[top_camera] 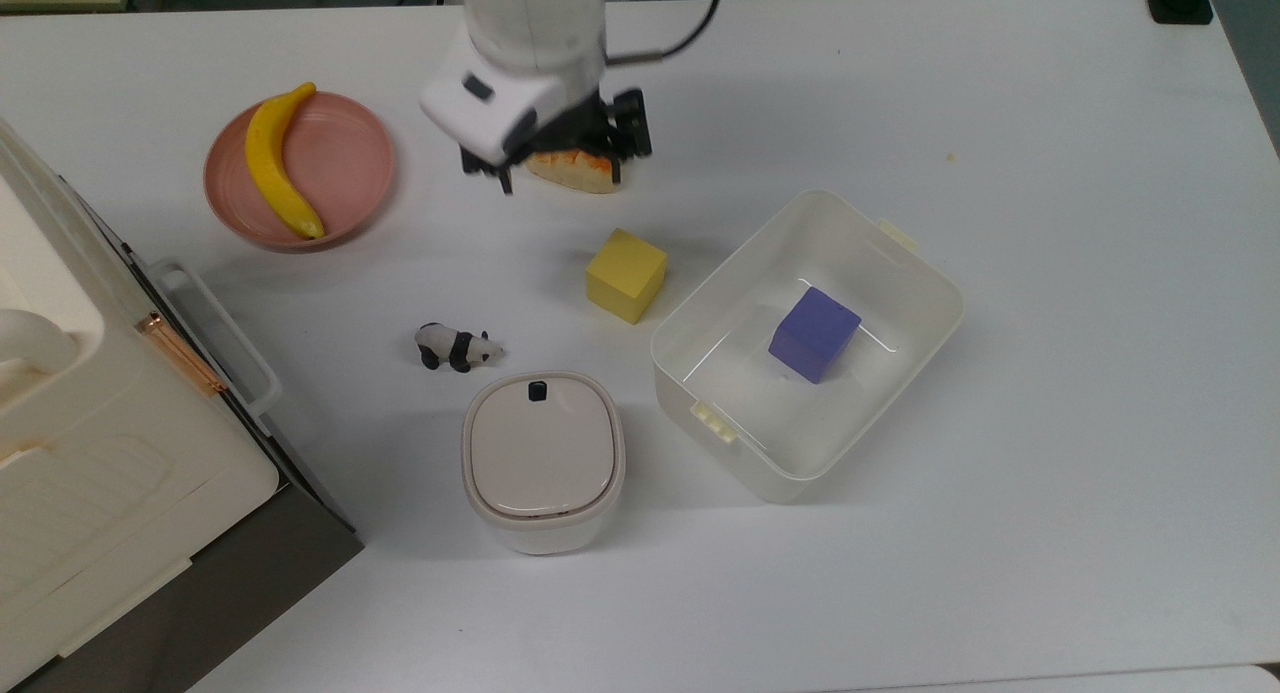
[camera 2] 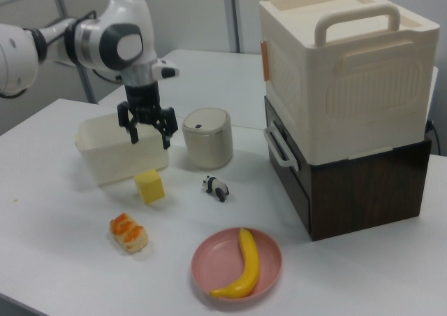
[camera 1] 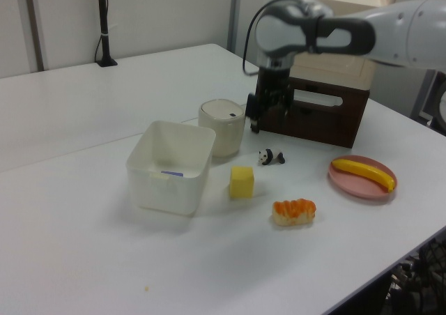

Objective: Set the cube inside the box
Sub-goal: 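Move the gripper down over the yellow cube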

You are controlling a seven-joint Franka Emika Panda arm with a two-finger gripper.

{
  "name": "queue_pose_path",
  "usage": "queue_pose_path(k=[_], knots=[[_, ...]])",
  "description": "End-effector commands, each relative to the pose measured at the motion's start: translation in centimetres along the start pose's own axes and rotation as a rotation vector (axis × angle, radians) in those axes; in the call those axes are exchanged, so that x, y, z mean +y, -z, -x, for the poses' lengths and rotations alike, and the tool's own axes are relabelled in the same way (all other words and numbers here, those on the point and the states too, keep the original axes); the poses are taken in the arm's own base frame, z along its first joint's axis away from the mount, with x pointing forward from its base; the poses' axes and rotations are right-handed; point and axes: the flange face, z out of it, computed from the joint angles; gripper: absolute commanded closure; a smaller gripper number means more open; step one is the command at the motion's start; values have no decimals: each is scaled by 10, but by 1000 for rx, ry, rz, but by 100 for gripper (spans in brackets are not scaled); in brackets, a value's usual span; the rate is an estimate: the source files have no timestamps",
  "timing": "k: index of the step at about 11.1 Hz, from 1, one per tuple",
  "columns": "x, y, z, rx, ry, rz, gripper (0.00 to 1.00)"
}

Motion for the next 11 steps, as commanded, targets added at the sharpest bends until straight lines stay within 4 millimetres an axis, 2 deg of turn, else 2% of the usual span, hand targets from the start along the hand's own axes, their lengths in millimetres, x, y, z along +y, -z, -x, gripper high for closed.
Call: queue_pose_path(k=[1,3,5,6,7,11], knots=[[-12,-54,-9,-44,343,2,0],[-14,-85,-4,-65,603,49,0],[-37,-121,-5,-44,720,148,0],[-42,-136,-4,-38,750,179,0],[-47,-145,-5,-47,765,178,0],[-64,-151,-7,-55,778,176,0]])
